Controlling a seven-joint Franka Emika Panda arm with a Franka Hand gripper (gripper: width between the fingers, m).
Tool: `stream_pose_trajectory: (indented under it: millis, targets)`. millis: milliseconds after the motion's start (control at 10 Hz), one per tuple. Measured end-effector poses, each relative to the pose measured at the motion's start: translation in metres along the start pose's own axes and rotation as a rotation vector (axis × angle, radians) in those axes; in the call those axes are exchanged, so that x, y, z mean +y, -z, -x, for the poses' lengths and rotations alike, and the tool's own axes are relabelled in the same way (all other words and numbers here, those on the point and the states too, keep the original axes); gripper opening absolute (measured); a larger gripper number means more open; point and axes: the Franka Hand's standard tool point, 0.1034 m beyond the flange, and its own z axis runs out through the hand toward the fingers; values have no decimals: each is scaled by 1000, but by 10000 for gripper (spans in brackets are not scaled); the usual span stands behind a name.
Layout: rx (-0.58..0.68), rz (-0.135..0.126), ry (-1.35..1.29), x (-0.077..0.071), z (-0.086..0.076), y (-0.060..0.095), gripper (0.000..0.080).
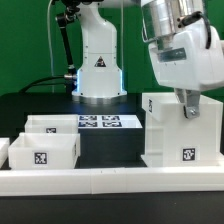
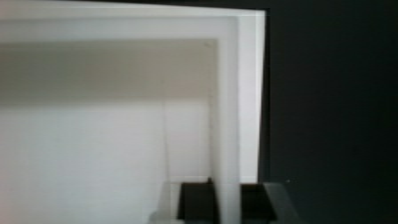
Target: Assemble drawer
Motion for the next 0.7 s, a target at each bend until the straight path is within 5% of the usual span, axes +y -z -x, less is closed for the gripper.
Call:
stream_pose_trajectory:
  millis: [500,600,700]
  targets:
    - [4,10,12,-4,-1,-2,38]
    - [2,18,36,-3,-2,-2,212]
    - [-19,83,119,4,-4,1,348]
